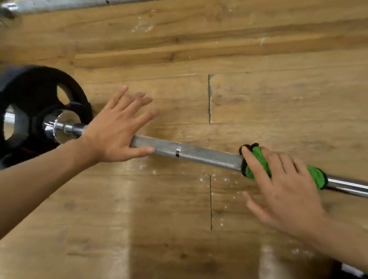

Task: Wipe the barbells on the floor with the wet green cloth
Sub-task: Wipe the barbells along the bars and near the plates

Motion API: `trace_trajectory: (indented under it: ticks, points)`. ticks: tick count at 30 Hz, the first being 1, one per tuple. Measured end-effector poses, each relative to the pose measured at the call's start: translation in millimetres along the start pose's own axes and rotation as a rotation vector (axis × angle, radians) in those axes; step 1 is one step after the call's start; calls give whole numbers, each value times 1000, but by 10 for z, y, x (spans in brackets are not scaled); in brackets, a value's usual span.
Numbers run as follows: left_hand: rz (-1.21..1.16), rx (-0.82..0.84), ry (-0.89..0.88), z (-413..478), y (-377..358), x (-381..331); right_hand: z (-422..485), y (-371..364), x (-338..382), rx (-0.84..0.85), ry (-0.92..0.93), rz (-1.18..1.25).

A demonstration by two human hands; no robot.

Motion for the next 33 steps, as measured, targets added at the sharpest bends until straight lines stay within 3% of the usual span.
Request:
trace_trajectory:
  ticks: [7,13,16,19,23,28,33]
  points:
    - [-36,-62,-32,-21,-10,71,153,207,88,203,-48,-152]
    - [-51,-123,-100,50,12,132,181,362,290,332,-234,-117]
    - [-59,-152,-90,71,-5,139,161,315,303,251,-256,-98]
    - [-26,-203,-68,114,-23,138,208,156,347,56,-376,-77]
    - [34,-228,-59,107,-71,122,326,65,491,-77,-511,-59]
    - [66,-207,-51,17,-117,65,710,39,979,-30,-516,10]
    - [88,-213,-67,-104,-134,-6,923,-14,1389,-29,-337,123]
Point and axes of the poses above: each hand's wrist, its own z-axis towards the middle knuckle, its own y-axis out of the back of the hand, x = y × z, the point moved 2 cm from there along z, towards the middle knuckle, and after that the axes turned 8 degrees about -x, right-handed, at the moved point
